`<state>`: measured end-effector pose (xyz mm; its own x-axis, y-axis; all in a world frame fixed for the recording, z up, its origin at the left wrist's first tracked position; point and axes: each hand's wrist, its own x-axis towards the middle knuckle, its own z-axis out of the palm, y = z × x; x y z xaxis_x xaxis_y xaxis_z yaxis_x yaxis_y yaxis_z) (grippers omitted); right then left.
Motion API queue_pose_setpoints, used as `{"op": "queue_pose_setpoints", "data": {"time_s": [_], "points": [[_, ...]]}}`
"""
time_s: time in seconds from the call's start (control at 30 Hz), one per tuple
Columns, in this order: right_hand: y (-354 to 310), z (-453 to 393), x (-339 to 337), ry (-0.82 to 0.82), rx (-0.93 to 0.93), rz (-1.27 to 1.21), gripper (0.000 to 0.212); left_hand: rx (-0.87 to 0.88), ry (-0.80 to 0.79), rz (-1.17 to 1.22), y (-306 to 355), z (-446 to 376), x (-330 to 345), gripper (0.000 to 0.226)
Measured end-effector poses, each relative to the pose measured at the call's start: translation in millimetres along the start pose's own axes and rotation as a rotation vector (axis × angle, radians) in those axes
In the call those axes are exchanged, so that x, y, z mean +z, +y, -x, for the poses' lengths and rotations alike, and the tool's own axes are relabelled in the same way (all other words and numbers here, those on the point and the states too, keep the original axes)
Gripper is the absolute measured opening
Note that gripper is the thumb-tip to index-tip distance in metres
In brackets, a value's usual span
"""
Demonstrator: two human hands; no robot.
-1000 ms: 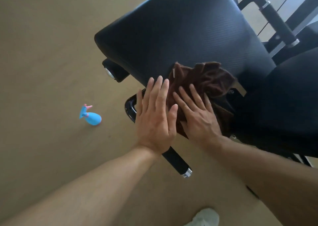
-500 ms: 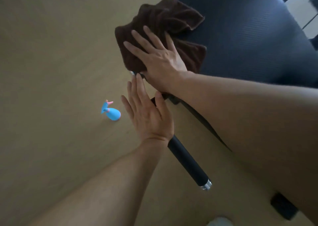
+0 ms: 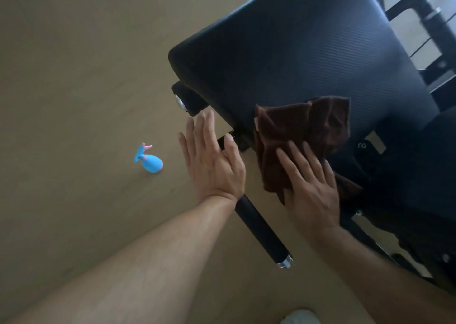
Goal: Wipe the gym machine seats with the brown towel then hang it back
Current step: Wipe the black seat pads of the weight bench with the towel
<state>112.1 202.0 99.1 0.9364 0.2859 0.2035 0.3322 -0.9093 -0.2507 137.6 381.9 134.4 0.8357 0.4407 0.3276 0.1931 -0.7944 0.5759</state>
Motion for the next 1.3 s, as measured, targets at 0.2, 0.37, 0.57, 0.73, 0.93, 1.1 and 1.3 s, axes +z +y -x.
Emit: {"op": "queue_pose_setpoints", "data": {"time_s": [0.2, 0.37, 0.57, 0.73, 0.93, 1.1, 1.3], "points": [[-40, -97, -6, -0.059, -0.153, -0.084, 0.075, 0.017, 0.004, 0.054, -3, -1, 0, 0.058], [-38, -107, -6, -0.038, -0.205, -0.077, 0.077, 0.018, -0.011, 0.026, -4, -1, 1, 0.059], [-23, -52, -4, -0.086, -0.001, 0.016, 0.09, 0.006, -0.024, 0.031, 1, 0, -2, 0.057], [-9, -5, 0, -0.146, 0.158, 0.073, 0.105, 0.012, -0.015, 0.036, -1, -2, -1, 0.055], [-11, 35, -7, -0.237, 0.416, 0.075, 0.108, -0.003, -0.047, 0.009, -3, -3, 0, 0.055], [-9, 67, -18, -0.243, 0.469, 0.061, 0.106, -0.019, -0.161, -0.114, -7, -8, 1, 0.074], [-14, 77, -30, -0.282, 0.525, 0.011, 0.101, -0.003, -0.474, -0.302, -3, -17, -13, 0.078]]}}
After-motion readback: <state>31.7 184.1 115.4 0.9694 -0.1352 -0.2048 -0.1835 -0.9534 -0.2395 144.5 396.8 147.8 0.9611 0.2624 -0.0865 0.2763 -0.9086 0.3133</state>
